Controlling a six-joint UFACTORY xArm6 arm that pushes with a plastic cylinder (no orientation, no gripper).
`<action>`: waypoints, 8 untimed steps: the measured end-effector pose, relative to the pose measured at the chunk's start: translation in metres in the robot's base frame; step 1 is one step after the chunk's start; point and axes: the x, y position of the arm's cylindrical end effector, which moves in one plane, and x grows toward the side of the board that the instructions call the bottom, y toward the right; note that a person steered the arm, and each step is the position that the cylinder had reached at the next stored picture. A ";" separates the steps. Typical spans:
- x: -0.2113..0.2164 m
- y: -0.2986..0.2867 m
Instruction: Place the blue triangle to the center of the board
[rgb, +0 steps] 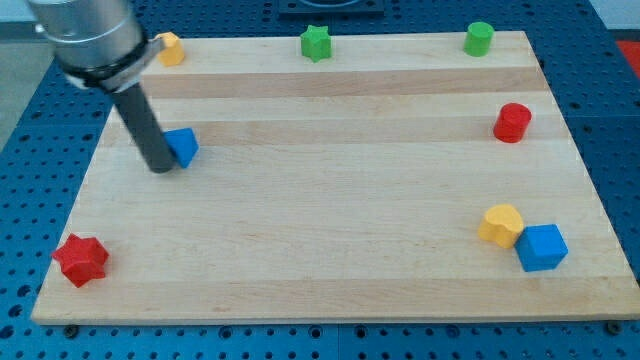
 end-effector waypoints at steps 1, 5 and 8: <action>-0.007 -0.025; -0.032 0.108; -0.071 0.123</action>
